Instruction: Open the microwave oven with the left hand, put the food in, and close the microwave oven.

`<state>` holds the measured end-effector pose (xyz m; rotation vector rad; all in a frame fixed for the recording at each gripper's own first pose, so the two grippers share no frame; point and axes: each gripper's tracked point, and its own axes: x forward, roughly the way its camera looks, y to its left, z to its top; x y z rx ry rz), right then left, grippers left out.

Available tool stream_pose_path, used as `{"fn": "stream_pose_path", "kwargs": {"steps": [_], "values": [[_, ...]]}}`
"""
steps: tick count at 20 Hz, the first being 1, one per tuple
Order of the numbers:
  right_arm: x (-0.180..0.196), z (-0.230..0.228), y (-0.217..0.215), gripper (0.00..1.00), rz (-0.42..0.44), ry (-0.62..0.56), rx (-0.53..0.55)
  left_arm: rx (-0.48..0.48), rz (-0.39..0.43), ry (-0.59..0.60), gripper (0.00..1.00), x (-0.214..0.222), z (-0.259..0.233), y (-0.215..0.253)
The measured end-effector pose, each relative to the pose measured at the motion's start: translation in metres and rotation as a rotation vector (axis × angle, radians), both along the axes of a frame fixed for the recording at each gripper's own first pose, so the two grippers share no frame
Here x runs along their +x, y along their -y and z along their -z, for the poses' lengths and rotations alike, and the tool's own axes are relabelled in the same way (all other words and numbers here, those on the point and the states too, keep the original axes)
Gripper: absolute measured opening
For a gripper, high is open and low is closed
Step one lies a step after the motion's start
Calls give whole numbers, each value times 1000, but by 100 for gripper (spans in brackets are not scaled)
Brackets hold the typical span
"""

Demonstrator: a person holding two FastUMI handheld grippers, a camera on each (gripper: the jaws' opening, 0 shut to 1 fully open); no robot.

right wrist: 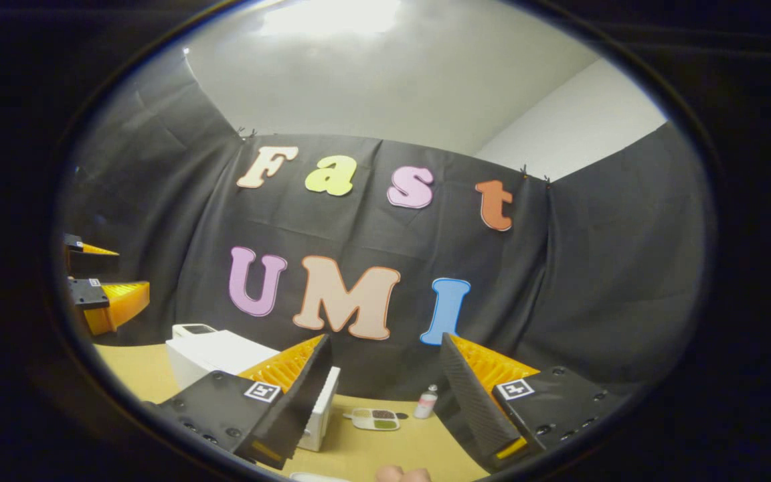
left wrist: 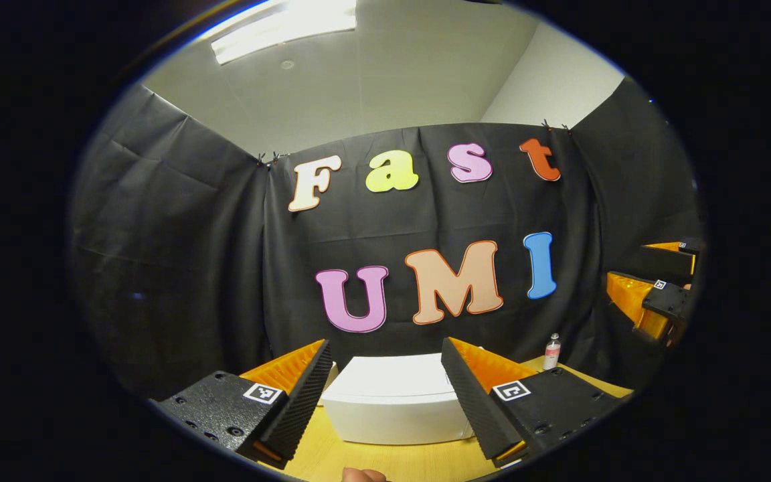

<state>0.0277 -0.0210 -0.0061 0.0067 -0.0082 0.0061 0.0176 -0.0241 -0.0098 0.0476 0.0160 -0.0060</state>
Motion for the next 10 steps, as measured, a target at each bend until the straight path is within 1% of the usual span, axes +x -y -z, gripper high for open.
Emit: {"fn": "stream_pose_path", "kwargs": {"steps": [6,10], "values": [[-1,4,3,97,-15,-8,-9,-6,-2,-11,98,4,12,7],[-1,2,8,97,-19,-5,-18,-21,6,-45,98,9,43,18]]}}
